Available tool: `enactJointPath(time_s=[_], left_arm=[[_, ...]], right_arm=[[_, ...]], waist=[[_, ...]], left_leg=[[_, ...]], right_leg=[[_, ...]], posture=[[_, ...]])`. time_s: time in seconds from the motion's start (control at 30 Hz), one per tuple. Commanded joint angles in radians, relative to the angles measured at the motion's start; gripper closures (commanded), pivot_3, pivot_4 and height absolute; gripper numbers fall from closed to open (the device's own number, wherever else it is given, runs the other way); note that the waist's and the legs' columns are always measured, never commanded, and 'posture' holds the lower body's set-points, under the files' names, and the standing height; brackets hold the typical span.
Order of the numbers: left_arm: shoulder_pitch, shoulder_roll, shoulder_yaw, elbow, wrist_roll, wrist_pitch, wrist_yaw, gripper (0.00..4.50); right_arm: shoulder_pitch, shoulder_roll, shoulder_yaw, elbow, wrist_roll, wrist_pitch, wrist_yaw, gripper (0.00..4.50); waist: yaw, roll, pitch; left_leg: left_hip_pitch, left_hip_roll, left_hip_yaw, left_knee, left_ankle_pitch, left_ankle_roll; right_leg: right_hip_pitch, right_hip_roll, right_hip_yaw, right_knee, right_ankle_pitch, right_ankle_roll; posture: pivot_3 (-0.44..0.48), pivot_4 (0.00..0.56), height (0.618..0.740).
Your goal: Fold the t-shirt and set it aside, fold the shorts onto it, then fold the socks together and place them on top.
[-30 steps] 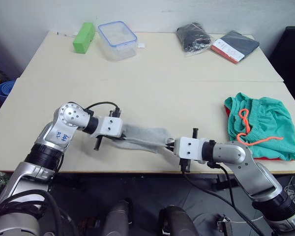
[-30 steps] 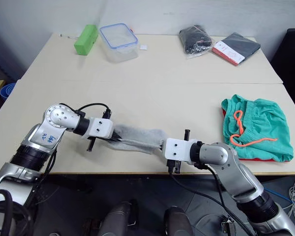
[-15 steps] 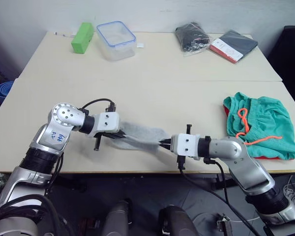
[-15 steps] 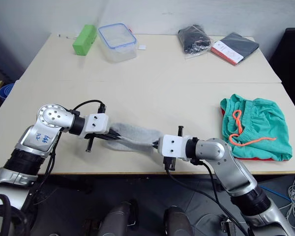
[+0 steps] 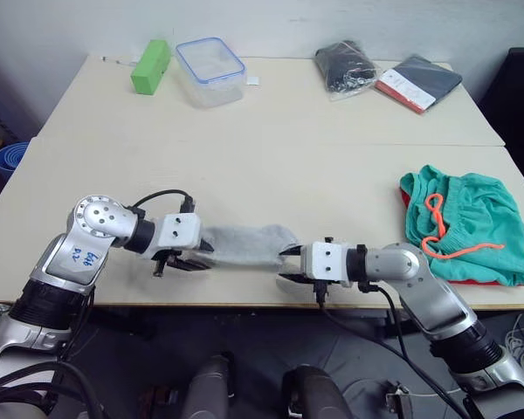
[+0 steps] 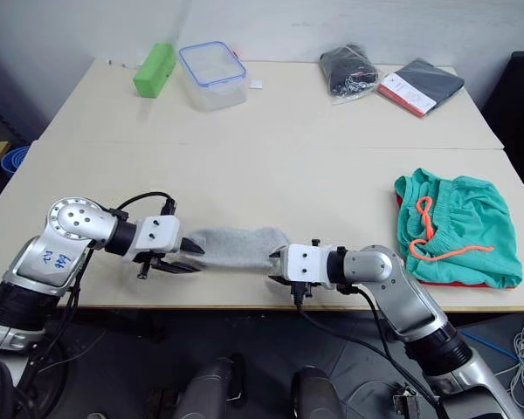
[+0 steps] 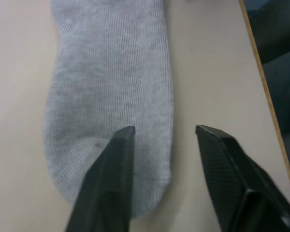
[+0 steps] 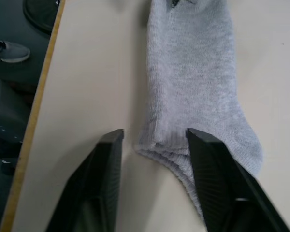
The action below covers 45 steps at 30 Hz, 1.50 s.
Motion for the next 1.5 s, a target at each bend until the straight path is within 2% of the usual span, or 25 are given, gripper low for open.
enactJointPath(time_s=[0.03,0.1,0.13,0.17,0.23,0.27,0.4,0.5,0.73,0.9,1.1,1.27,1.5], left_arm=[[-0.024,0.005,0.094,-0.072,-0.122,0.164,0.009,1.3],[-0.055,-0.013,0.132,-0.071,-0.167,0.25,0.046,1.27],[-0.07,-0.028,0.14,-0.06,-0.165,0.269,0.081,1.26],[-0.086,-0.045,0.134,-0.034,-0.138,0.271,0.127,1.44],[-0.097,-0.064,0.08,0.025,-0.049,0.199,0.187,1.84],[-0.095,-0.072,0.053,0.048,-0.023,0.165,0.193,2.19],[-0.098,-0.129,0.017,0.087,-0.018,0.151,0.203,3.52],[-0.093,-0.149,-0.005,0.094,0.0,0.139,0.21,4.48],[-0.067,-0.15,-0.083,0.167,0.131,0.056,0.263,4.48],[-0.038,-0.147,-0.083,0.18,0.152,0.034,0.29,4.48],[-0.025,-0.167,-0.053,0.176,0.13,0.04,0.336,4.48],[-0.04,-0.191,-0.012,0.139,0.098,0.061,0.354,4.48],[-0.095,-0.209,0.059,0.085,0.043,0.099,0.369,4.48]], right_arm=[[-0.049,0.007,-0.101,-0.063,0.127,0.122,0.006,1.37],[-0.092,0.044,-0.118,-0.05,0.165,0.189,-0.018,1.48],[-0.114,0.063,-0.116,-0.039,0.172,0.211,-0.031,1.74],[-0.136,0.084,-0.105,-0.022,0.167,0.223,-0.045,2.07],[-0.18,0.136,-0.06,0.038,0.123,0.218,-0.082,2.69],[-0.204,0.164,-0.027,0.079,0.086,0.193,-0.101,3.09],[-0.274,0.26,0.071,0.207,-0.003,0.135,-0.143,4.5],[-0.291,0.291,0.128,0.272,-0.061,0.092,-0.145,4.5],[-0.285,0.241,0.204,0.427,-0.24,-0.07,-0.197,4.5],[-0.266,0.159,0.138,0.459,-0.275,-0.122,-0.223,4.5],[-0.208,0.064,0.024,0.368,-0.199,-0.078,-0.178,4.5],[-0.227,0.122,-0.045,0.225,-0.084,0.049,-0.153,4.5],[-0.22,0.203,0.045,0.172,-0.104,0.084,-0.141,4.5]], waist=[[-0.001,0.0,0.0],[-0.003,0.0,0.0],[-0.003,0.0,0.0],[-0.003,0.0,0.0],[-0.002,0.0,0.0],[-0.003,0.0,0.0],[-0.002,0.0,0.0],[-0.001,0.0,0.0],[-0.002,0.0,0.0],[-0.001,0.0,-0.001],[0.0,0.0,-0.002],[-0.005,0.0,-0.002],[0.001,0.0,-0.001]], left_leg=[[0.0,0.0,0.0,0.0,0.0,0.0],[0.0,0.0,0.0,0.0,0.0,0.0],[0.001,0.001,0.0,0.0,0.0,0.0],[0.001,0.001,0.0,0.0,0.0,0.0],[0.001,0.0,-0.001,0.0,0.0,-0.001],[0.001,0.0,0.0,0.0,0.0,-0.001],[0.0,0.0,0.001,0.0,0.0,-0.001],[-0.002,0.0,0.001,0.0,0.0,-0.001],[0.0,0.0,0.001,0.0,0.0,-0.001],[0.003,0.0,0.001,0.001,0.0,-0.001],[0.004,0.0,0.0,0.0,0.0,-0.001],[0.003,0.0,0.001,0.0,0.0,-0.001],[0.001,0.0,0.0,-0.001,0.001,-0.001]], right_leg=[[0.0,0.0,0.0,0.0,0.0,0.0],[0.0,0.0,0.0,0.0,0.0,0.0],[0.0,0.0,0.0,0.001,0.0,0.0],[0.0,0.001,0.0,0.001,0.0,0.0],[0.0,0.001,0.0,0.001,0.0,0.0],[0.0,0.0,0.0,0.002,0.0,0.0],[-0.002,0.0,0.0,0.002,0.0,0.0],[-0.003,0.0,0.0,0.002,0.0,0.0],[-0.002,0.0,0.0,0.003,0.0,0.0],[0.001,0.0,0.0,0.003,0.0,0.0],[0.002,-0.001,0.0,0.003,0.0,0.0],[0.001,0.0,0.0,0.003,0.0,0.0],[-0.001,0.0,0.0,0.002,0.0,-0.001]], posture=[[0.0,0.15,0.74],[0.0,0.15,0.74],[0.0,0.15,0.74],[0.0,0.15,0.74],[0.0,0.15,0.74],[0.0,0.15,0.74],[0.0,0.15,0.74],[0.0,0.15,0.74],[0.0,0.15,0.74],[0.0,0.15,0.74],[0.0,0.15,0.74],[0.0,0.15,0.74],[0.0,0.15,0.74]])
